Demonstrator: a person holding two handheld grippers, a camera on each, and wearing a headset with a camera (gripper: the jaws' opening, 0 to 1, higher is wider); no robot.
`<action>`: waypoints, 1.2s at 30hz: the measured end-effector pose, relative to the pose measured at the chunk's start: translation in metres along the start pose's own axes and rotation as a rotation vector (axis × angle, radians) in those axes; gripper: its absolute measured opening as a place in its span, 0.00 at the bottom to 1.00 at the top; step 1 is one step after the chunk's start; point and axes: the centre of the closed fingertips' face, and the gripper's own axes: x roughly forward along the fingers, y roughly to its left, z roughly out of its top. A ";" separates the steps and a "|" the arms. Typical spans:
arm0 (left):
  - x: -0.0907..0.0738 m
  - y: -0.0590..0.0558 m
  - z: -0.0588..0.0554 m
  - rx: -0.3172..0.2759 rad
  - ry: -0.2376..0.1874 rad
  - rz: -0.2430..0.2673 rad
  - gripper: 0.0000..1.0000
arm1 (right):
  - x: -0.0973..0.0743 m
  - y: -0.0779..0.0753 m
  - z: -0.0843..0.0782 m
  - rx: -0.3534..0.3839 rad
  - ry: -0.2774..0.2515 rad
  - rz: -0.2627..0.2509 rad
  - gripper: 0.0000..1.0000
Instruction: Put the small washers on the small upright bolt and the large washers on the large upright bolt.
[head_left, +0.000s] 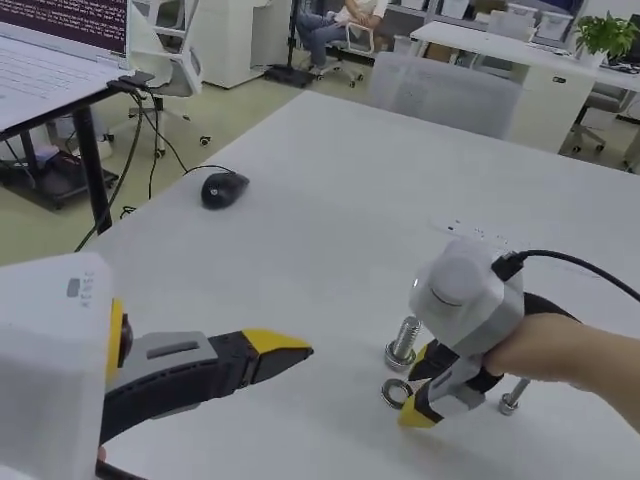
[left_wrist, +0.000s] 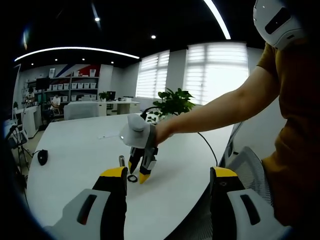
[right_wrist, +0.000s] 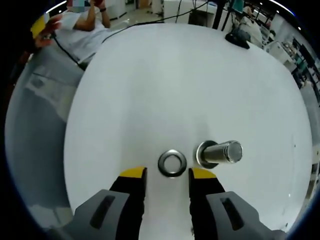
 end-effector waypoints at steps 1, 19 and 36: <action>0.000 0.001 0.000 0.000 -0.002 0.001 0.67 | 0.001 -0.001 0.002 0.011 -0.008 -0.002 0.36; 0.005 0.009 -0.002 -0.002 0.001 -0.001 0.67 | 0.002 -0.003 0.005 0.018 -0.006 0.003 0.29; 0.003 0.004 0.000 0.004 0.007 0.004 0.67 | -0.002 0.002 0.002 -0.011 -0.009 -0.020 0.22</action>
